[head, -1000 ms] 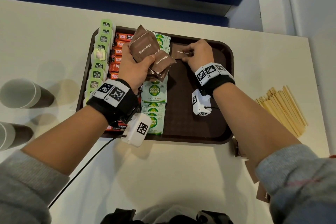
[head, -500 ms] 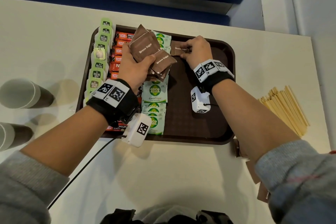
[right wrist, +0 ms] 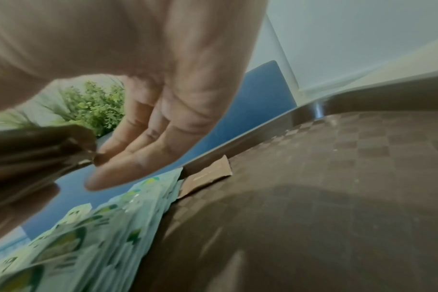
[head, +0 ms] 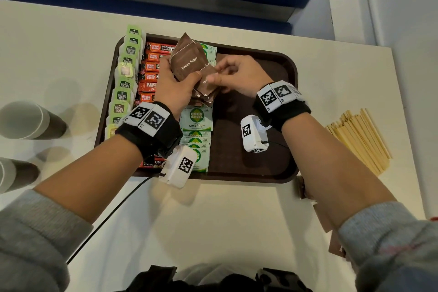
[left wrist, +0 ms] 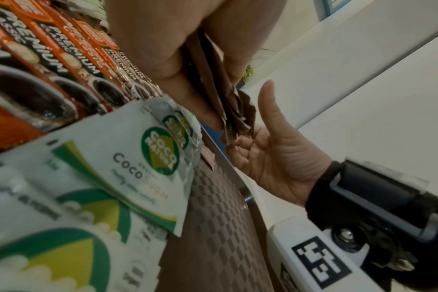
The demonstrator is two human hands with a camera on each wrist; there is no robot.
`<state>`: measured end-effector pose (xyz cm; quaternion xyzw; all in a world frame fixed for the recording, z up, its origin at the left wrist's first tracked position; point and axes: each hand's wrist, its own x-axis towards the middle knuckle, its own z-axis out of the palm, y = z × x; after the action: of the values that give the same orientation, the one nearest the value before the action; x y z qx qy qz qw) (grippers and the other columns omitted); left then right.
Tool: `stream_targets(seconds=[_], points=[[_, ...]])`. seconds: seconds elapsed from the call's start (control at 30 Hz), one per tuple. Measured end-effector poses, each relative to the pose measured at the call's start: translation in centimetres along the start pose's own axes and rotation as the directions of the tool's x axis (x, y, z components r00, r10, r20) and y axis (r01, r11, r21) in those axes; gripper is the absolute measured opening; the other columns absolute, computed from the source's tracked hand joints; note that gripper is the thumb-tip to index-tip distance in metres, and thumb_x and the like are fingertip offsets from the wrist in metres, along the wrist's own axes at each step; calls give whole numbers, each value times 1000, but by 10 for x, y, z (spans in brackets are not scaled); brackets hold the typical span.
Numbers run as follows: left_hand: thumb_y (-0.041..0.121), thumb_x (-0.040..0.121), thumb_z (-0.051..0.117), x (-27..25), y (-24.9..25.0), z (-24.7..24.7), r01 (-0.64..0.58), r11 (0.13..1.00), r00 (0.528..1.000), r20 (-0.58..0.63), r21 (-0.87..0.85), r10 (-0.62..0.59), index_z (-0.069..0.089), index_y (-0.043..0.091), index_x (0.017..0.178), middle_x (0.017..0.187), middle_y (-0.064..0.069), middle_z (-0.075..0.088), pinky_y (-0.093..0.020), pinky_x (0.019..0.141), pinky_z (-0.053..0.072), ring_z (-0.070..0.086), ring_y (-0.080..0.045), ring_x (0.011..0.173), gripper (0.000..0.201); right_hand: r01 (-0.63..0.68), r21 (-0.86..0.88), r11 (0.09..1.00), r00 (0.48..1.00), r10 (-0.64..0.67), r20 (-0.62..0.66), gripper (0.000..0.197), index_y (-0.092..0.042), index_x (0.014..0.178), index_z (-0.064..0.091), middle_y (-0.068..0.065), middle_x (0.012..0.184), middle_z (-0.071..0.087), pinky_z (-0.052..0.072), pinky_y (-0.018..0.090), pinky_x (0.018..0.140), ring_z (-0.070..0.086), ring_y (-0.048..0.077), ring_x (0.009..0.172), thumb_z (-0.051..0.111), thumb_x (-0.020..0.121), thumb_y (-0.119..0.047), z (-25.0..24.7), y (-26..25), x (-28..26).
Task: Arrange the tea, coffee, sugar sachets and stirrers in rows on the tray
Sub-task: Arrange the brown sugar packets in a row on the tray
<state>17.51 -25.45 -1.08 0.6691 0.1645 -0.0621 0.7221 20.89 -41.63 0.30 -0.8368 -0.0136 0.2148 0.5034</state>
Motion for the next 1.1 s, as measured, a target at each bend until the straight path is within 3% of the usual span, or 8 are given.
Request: stream_targets(seconds=[0.13, 0.3, 0.5, 0.67, 0.8, 0.97, 1.03, 1.1], points=[[23, 70, 71, -5, 1, 1, -40, 999, 999, 21, -5, 41, 43, 17, 113, 111, -11, 65, -50, 93, 52, 66, -26, 102, 51, 21, 84, 996, 998, -25, 49, 28, -12, 92, 59, 6, 79, 67, 51, 17, 56, 67, 7, 67, 79, 73, -17, 1, -4, -5], [25, 71, 72, -9, 2, -2, -81, 997, 994, 71, -16, 82, 44, 26, 105, 109, -3, 63, -47, 96, 51, 64, -19, 104, 44, 18, 225, 974, 1000, -22, 17, 24, -14, 88, 49, 5, 82, 67, 56, 20, 57, 70, 10, 68, 70, 81, -6, -2, -4, -9], [14, 68, 75, -10, 4, -3, -76, 996, 990, 114, -41, 80, 43, 24, 107, 115, -10, 61, -45, 95, 51, 63, -21, 105, 51, 32, 214, 976, 999, -27, -28, 16, -15, 98, 51, 10, 86, 68, 59, 35, 65, 69, 37, 82, 64, 88, -16, -2, -3, -9], [16, 69, 73, -9, 3, -2, -88, 996, 992, 94, -10, 88, 46, 27, 105, 116, -14, 62, -47, 95, 51, 64, -24, 104, 46, 26, 190, 981, 999, -18, -41, 15, -8, 107, 50, 3, 87, 61, 56, 20, 58, 66, 11, 72, 46, 99, -20, -2, -3, -8], [13, 71, 73, -6, 0, -4, -75, 997, 994, 82, -12, 76, 47, 23, 107, 106, -8, 63, -45, 93, 52, 64, -20, 94, 45, 78, 71, 994, 987, -67, -148, 20, -5, 103, 58, 5, 92, 61, 55, 28, 72, 61, 14, 83, 48, 98, -22, -9, 4, -4], [0, 80, 69, 0, -6, -7, -68, 998, 997, 41, 2, 68, 45, 16, 112, 100, -2, 63, -40, 91, 53, 63, -15, 89, 43, 56, -22, 998, 918, -60, -391, 23, -6, 87, 67, 4, 75, 62, 48, 27, 68, 54, 12, 64, 65, 87, -29, -22, 20, 4], [1, 81, 70, 2, -7, -8, -66, 998, 997, 37, 7, 65, 45, 17, 111, 101, -3, 63, -40, 91, 53, 63, -16, 91, 42, 0, -33, 999, 901, -15, -434, 17, -14, 85, 67, -3, 70, 62, 47, 21, 65, 53, 7, 59, 66, 86, -31, -26, 26, 7], [1, 81, 70, 3, -7, -8, -59, 998, 998, 36, 1, 59, 46, 18, 109, 100, -3, 63, -39, 90, 53, 63, -16, 90, 41, -56, -58, 997, 905, 26, -425, 21, -12, 90, 69, 1, 76, 66, 49, 23, 69, 57, 9, 63, 66, 86, -32, -28, 33, 11]])
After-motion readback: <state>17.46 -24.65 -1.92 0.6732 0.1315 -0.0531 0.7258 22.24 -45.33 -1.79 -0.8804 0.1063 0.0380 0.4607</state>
